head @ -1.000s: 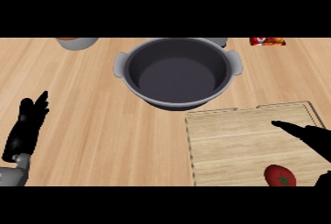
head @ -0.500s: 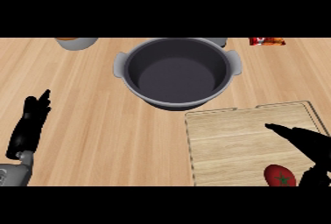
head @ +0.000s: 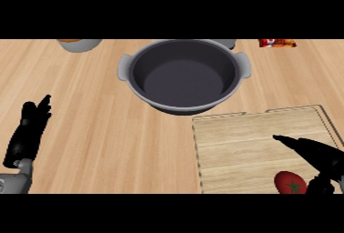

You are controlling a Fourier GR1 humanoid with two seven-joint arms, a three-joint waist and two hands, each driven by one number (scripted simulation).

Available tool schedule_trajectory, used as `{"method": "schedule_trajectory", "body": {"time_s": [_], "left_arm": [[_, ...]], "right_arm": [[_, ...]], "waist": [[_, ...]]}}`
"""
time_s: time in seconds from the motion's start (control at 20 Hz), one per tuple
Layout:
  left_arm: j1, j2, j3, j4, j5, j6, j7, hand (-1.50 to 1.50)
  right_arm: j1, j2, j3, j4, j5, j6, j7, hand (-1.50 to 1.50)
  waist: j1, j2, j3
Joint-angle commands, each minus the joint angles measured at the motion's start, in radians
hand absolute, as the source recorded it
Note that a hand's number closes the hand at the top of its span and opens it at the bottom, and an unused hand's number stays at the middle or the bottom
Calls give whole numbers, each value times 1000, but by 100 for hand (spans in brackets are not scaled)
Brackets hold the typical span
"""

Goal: Pick the tomato from the tray and place it in the pot

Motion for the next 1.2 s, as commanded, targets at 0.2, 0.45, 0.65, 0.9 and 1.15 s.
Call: {"method": "schedule_trajectory", "body": {"time_s": [0.2, 0.45, 0.65, 0.9, 1.15], "left_arm": [[15, -35, 50, 2, -44, -26, -23, 0], [-25, -44, 64, -13, -70, -49, 18, 0], [9, -85, 54, -28, -97, -44, 7, 0], [49, -57, 92, -74, -74, -92, 26, 0], [7, -54, 129, -65, -76, -109, 49, 0]], "right_arm": [[45, 102, -45, -42, 75, 62, 75, -150], [49, 142, -72, 21, 120, 106, 44, -150], [76, 154, -80, 32, 234, 95, -115, 150], [22, 156, -75, 126, 384, 62, -280, 150], [23, 170, -97, 65, 462, 50, -299, 150]], "waist": [[-3, -1, 0], [-2, 0, 0], [-2, 0, 0], [4, 0, 0], [0, -1, 0]]}}
